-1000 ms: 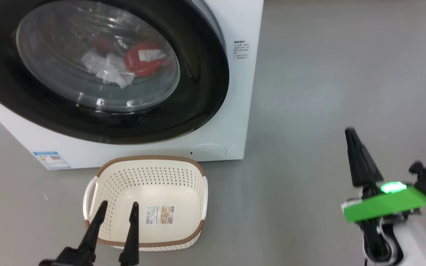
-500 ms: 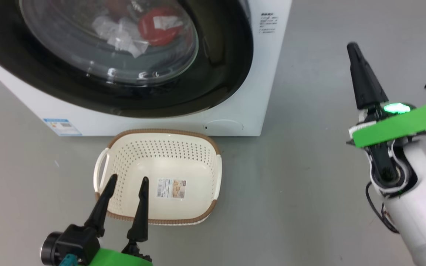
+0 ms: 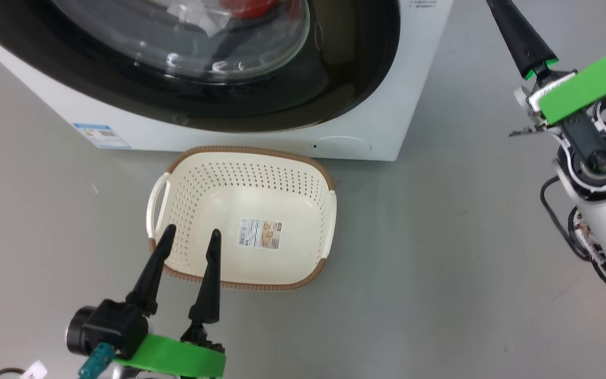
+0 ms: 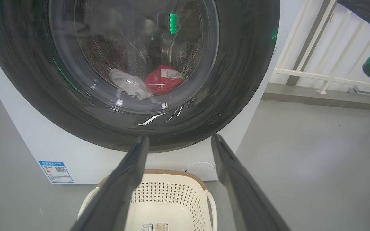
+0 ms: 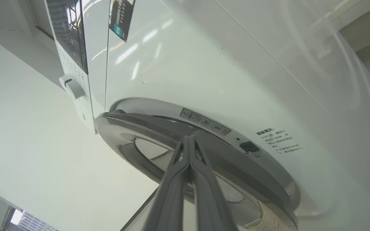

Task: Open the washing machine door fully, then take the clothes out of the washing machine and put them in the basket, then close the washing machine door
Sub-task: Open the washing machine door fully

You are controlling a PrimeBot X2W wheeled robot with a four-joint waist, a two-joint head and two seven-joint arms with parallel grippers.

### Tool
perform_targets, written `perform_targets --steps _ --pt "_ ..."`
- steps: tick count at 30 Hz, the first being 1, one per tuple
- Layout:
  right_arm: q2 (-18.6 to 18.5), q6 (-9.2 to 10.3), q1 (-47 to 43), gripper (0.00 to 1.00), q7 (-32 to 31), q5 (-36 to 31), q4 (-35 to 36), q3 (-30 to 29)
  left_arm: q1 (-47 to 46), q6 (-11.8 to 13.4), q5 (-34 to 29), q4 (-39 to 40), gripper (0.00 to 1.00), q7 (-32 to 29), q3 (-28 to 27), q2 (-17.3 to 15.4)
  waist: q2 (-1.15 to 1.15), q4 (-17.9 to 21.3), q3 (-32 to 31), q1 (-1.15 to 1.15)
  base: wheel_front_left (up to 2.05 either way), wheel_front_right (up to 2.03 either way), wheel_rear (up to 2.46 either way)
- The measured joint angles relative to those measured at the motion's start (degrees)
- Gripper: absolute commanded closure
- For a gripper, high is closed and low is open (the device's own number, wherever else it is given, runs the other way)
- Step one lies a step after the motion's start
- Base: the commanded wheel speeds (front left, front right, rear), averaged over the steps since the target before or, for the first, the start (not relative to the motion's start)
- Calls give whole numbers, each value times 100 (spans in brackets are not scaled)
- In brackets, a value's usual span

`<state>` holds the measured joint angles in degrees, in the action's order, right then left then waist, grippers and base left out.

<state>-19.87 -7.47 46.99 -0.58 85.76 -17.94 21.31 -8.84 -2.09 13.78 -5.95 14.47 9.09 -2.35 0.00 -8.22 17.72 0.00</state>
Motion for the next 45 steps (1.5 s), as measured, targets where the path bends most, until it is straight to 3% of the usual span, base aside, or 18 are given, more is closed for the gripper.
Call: perform_targets --steps 10,20,34,45 --pt "-5 1 687 100 -1548 1157 -439 -99 -300 24 62 18 0 0 131 4 0 -155 412 0 0 0 0" --pt "41 1 1267 100 -2561 1593 -995 -502 -456 80 178 56 0 0 267 9 0 -342 765 0 0 0 0" --pt "59 1 1931 100 -3563 1656 -1586 -463 -675 122 255 147 0 1 399 12 0 -527 1163 0 0 0 0" --pt "55 1 2182 100 -3718 1592 -1811 -539 -805 191 368 205 0 1 621 15 0 -686 1259 0 0 0 0"
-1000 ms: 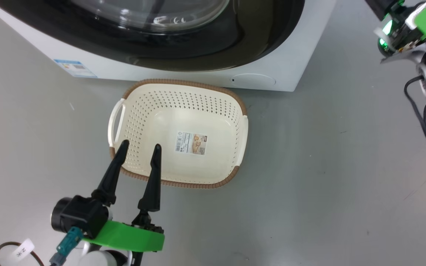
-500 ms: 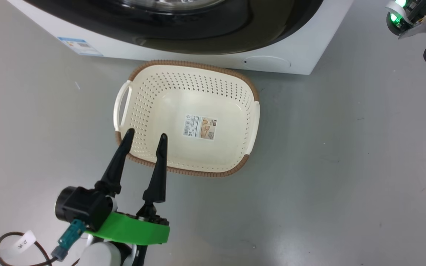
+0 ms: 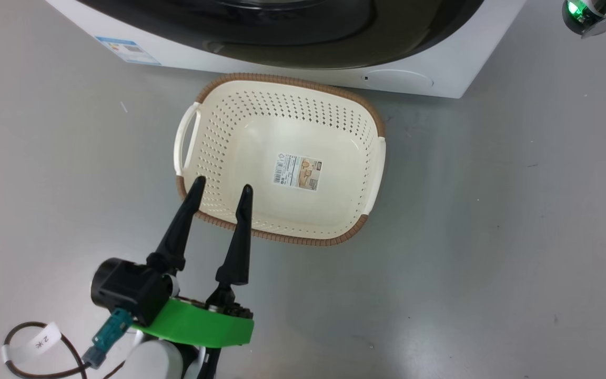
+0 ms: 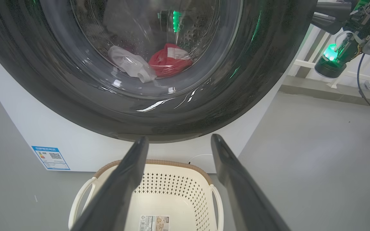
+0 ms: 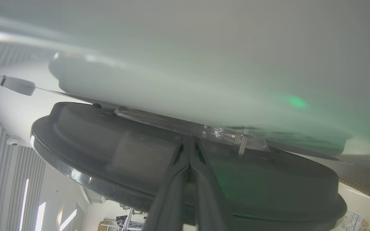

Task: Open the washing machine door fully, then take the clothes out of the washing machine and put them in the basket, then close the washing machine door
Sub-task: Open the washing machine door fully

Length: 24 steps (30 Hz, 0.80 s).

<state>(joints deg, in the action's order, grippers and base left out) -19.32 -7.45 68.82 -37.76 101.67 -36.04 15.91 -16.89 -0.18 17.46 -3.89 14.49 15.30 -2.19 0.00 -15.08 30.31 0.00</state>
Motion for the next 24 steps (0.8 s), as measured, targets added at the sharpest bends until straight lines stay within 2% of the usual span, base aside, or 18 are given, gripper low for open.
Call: perform_targets --steps 12,24 --pt "45 35 -60 100 -244 -210 16 41 1 25 34 -3 0 0 130 0 0 -61 -116 0 0 0 0" --pt "253 36 -831 100 -591 -257 432 166 85 24 25 -70 0 0 133 0 0 -42 -556 0 0 0 0"
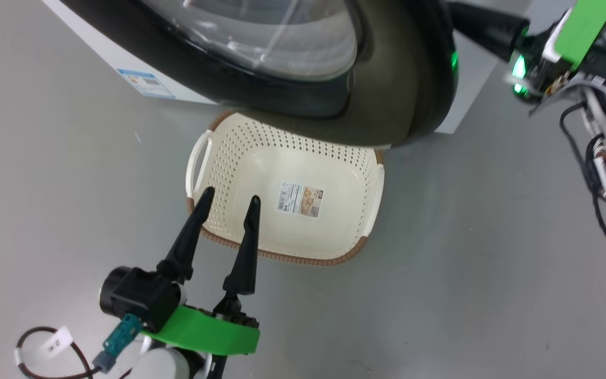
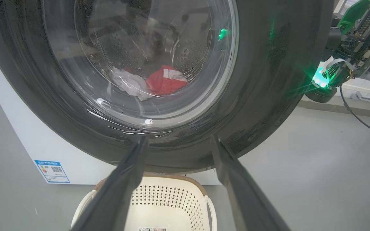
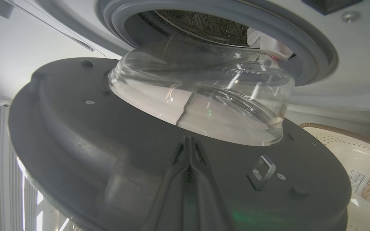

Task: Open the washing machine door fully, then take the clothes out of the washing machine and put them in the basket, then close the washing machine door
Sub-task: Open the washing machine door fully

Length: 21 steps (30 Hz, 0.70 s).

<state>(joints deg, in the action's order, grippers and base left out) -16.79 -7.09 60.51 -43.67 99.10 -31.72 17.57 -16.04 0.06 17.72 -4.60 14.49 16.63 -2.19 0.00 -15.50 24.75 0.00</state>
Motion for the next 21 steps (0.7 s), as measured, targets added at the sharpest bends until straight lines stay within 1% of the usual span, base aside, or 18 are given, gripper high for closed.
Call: perform_targets --steps 13,14,21 --pt "265 0 -1193 100 -226 -88 656 130 483 -20 -66 -120 0 0 -112 -5 0 -75 -647 0 0 0 0" --pt "281 0 -1291 100 -237 -88 697 142 524 -55 -77 -127 0 0 -130 -5 0 -86 -704 0 0 0 0" --pt "378 0 -1872 100 -303 -165 987 144 751 -57 -94 -182 0 0 -202 -7 0 -234 -1066 0 0 0 0"
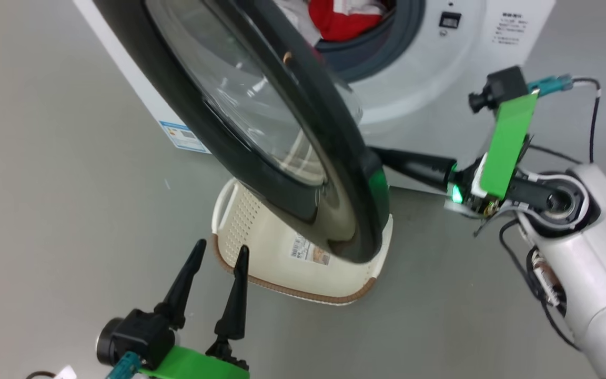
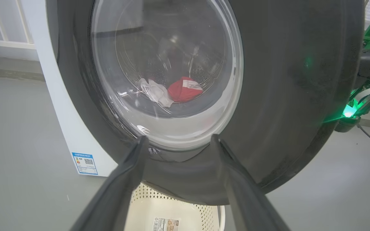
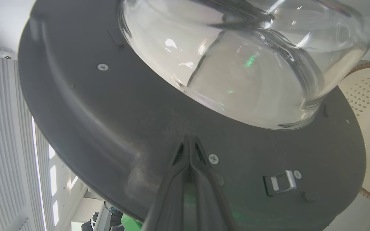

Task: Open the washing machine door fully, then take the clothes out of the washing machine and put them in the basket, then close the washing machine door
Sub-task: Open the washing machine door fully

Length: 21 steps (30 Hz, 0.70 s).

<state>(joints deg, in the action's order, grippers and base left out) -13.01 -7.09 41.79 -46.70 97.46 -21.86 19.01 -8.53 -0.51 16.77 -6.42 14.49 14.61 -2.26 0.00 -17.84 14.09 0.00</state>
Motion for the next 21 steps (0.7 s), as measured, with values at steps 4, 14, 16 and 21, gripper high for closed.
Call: perform_targets --steps 4,14,16,21 --pt "83 0 -260 100 -35 -120 140 26 108 0 0 -33 0 0 -47 -1 0 -141 -141 0 0 0 0" --pt "307 0 -782 100 -111 -178 397 57 342 5 0 -97 0 0 -199 -2 0 -486 -448 0 0 0 0" --pt "339 0 -874 100 -123 -179 443 57 413 5 -1 -120 0 -1 -220 -3 0 -559 -505 0 0 0 0" --pt "436 0 -1151 100 -131 -223 517 59 453 9 -20 -208 0 -1 -287 -4 0 -817 -658 0 0 0 0"
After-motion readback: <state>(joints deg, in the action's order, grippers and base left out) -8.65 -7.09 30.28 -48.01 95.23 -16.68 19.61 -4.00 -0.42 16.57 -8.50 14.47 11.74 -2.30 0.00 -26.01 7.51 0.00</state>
